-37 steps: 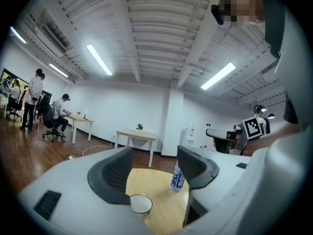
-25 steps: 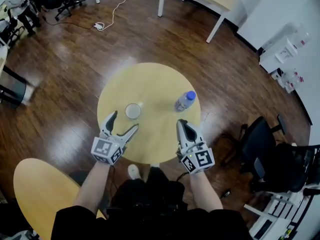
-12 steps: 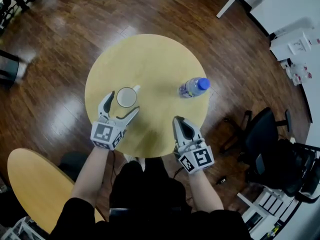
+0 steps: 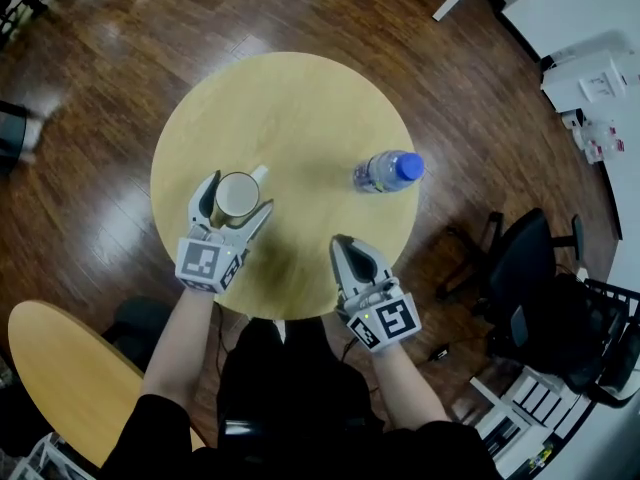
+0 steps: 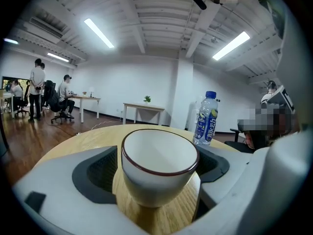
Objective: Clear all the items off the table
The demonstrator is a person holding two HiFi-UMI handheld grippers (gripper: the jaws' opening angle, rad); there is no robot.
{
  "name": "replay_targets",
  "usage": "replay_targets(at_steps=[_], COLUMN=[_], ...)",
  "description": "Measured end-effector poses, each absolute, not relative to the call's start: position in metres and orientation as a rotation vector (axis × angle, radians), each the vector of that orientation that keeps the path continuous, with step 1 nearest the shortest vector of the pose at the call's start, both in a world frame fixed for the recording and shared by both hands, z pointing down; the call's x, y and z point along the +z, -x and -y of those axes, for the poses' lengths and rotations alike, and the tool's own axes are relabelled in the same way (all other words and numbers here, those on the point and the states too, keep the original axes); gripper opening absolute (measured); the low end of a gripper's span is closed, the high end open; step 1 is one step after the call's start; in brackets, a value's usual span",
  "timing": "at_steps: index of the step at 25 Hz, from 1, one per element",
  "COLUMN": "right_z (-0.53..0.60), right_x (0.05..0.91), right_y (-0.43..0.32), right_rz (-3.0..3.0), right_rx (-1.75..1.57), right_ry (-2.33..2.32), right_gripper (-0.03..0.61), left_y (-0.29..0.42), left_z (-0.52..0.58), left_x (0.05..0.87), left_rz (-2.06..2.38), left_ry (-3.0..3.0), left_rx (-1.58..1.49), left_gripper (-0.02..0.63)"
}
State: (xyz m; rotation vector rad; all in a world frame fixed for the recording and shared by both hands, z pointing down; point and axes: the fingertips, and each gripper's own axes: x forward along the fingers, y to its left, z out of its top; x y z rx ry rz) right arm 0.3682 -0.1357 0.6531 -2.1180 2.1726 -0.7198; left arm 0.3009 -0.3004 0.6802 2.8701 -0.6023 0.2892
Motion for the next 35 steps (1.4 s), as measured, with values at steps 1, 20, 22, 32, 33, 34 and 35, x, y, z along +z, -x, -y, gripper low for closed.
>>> replay_targets(at_steps=[1, 20, 22, 32, 33, 34, 35], right_z=[0.135, 0.127, 0.128, 0.132, 0.131, 0.131, 0.132], right_x=[0.655, 0.668, 0.665, 0.634, 0.627, 0.618, 0.608], right_y=[-0.368, -0.372, -0.370, -0.375, -0.376, -0.377, -0.379], right_rz=[-2.173, -2.139, -2.140, -2.120, -2.120, -2.121, -2.121], right_rx=[-0.725, -0.754, -0.743, -0.610, -0.587, -0.560, -0.529], right_ry=[2.118, 2.181, 2.183, 2.215, 2.218, 2.221, 2.223], right_gripper=[0.006, 0.006, 0.006, 0.006, 0.005, 0.006, 0.006], left_y=[-0.302, -0.318, -0.317, -0.308, -0.307, -0.306, -0.306], left_z=[0.301, 0.297, 0.296, 0.288, 0.287, 0.287, 0.286], left_x=[0.681, 0.689, 0.688, 0.649, 0.640, 0.629, 0.617], left_rz=[0.601, 0.530, 0.506, 0.464, 0.465, 0.464, 0.461], left_ry=[-2.872, -2.935, -2.925, -2.925, -2.928, -2.934, -2.943], left_rx=[0.287, 0.275, 0.284, 0.215, 0.201, 0.187, 0.172], left_gripper=[0.474, 0.420, 0.417, 0.416, 0.416, 0.416, 0.416])
